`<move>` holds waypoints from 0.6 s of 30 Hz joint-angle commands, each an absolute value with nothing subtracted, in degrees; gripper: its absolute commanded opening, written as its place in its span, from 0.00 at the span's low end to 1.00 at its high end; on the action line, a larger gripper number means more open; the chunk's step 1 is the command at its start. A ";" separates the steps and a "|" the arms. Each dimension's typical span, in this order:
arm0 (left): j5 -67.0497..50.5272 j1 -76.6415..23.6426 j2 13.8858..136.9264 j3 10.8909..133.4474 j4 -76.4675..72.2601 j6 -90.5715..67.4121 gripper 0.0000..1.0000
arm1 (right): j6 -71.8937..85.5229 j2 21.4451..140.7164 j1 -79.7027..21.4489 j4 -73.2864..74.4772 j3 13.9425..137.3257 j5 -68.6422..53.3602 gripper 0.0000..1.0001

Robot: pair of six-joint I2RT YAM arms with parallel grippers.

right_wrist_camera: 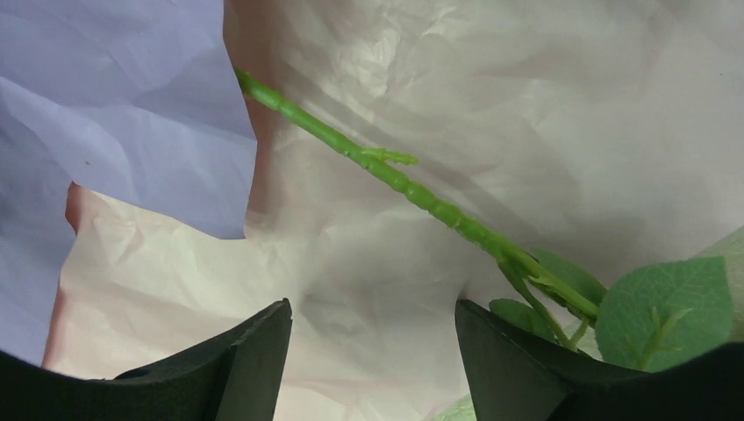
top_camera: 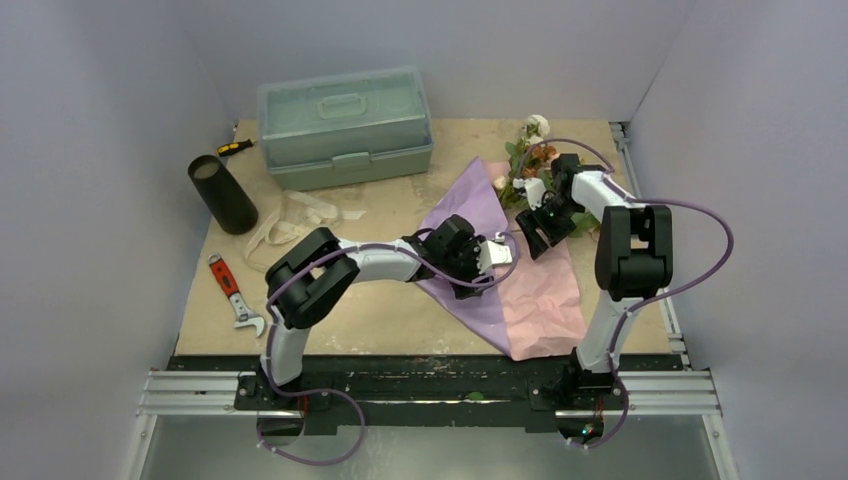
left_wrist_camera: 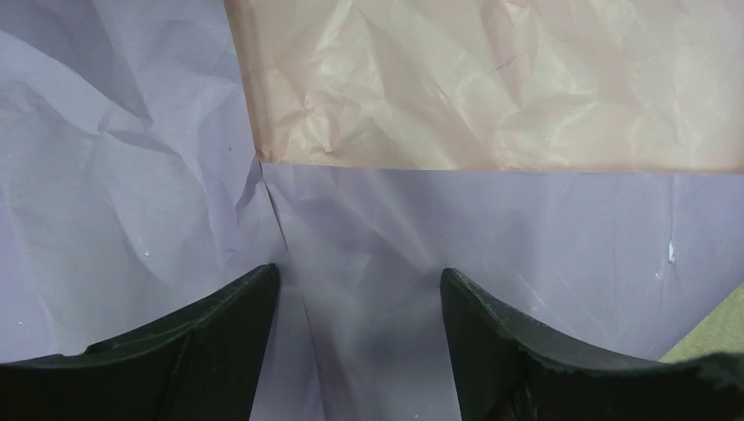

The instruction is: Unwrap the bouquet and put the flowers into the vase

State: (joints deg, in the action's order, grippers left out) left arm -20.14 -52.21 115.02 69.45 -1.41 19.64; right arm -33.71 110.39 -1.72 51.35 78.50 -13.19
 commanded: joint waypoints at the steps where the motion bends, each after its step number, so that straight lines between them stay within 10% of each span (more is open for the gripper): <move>1: -16.47 -52.47 113.53 70.25 2.32 21.85 0.68 | -36.29 109.59 -1.85 50.88 77.71 -12.59 0.72; 18: -9.39 -52.56 99.39 67.07 3.91 35.54 0.75 | -37.40 105.14 -2.07 56.79 81.72 -19.20 0.55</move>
State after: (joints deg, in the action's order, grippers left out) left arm -11.38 -52.51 100.44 69.41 1.17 28.77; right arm -37.60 109.86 -1.61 52.99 77.25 -13.45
